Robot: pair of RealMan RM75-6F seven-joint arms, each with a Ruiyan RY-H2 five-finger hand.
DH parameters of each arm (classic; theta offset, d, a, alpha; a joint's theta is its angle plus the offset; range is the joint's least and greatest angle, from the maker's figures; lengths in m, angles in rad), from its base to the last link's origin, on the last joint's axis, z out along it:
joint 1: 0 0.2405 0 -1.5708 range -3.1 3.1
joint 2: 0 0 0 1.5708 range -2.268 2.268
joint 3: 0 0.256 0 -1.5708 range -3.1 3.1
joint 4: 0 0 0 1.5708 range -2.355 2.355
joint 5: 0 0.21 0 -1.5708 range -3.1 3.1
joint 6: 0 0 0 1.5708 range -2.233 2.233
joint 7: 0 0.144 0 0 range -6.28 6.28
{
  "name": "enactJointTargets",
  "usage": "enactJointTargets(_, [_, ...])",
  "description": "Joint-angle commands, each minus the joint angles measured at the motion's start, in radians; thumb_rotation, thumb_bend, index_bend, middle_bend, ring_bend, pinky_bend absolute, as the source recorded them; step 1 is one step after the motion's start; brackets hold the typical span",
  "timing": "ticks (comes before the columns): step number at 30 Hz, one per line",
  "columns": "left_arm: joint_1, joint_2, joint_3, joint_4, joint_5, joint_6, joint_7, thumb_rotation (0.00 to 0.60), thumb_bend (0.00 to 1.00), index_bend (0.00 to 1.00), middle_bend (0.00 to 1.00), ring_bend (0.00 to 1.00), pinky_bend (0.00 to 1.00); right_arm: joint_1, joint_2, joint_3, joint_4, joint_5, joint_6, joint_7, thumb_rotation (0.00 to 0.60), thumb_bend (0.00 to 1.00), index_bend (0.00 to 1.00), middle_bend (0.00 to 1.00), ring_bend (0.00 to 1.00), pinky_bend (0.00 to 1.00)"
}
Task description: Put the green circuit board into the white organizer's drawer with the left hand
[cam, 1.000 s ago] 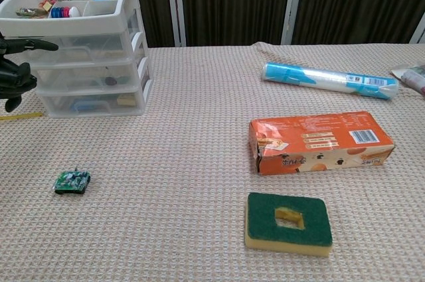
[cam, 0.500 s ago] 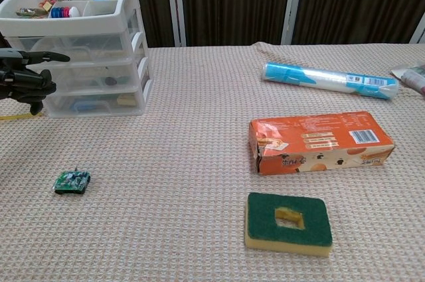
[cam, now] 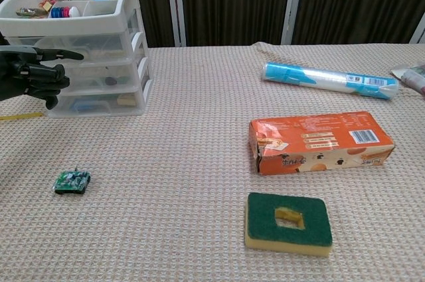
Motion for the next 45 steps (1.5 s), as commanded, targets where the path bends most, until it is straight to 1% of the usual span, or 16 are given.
enactJointTargets(1, [-0.005, -0.005, -0.003, 0.003, -0.010, -0.010, -0.008, 0.600, 0.81, 0.00, 0.90, 0.87, 0.67, 0.000, 0.000, 0.000, 0.000, -0.001, 0.000, 0.000, 0.600, 0.00, 0.07, 0.00, 0.00, 0.00])
enactJointTargets(10, [-0.023, -0.026, -0.008, 0.019, -0.044, -0.024, -0.020, 0.600, 0.81, 0.01, 0.90, 0.87, 0.67, 0.000, 0.001, -0.001, 0.000, 0.000, -0.001, 0.001, 0.600, 0.00, 0.07, 0.00, 0.00, 0.00])
enactJointTargets(21, [-0.029, -0.044, -0.015, 0.029, -0.048, -0.027, -0.040, 0.600, 0.82, 0.12, 0.91, 0.88, 0.67, 0.000, 0.001, -0.002, -0.001, 0.000, -0.002, 0.000, 0.600, 0.00, 0.07, 0.00, 0.00, 0.00])
enactJointTargets(30, [0.000, -0.039, -0.011, 0.002, -0.003, -0.015, -0.071, 0.600, 0.82, 0.18, 0.91, 0.88, 0.67, -0.001, 0.002, -0.002, -0.001, 0.001, -0.002, 0.001, 0.600, 0.00, 0.07, 0.00, 0.00, 0.00])
enactJointTargets(45, [0.045, -0.010, -0.001, -0.030, 0.079, -0.013, -0.116, 0.600, 0.81, 0.19, 0.91, 0.88, 0.67, -0.002, 0.001, -0.002, -0.002, 0.001, 0.000, -0.002, 0.600, 0.00, 0.07, 0.00, 0.00, 0.00])
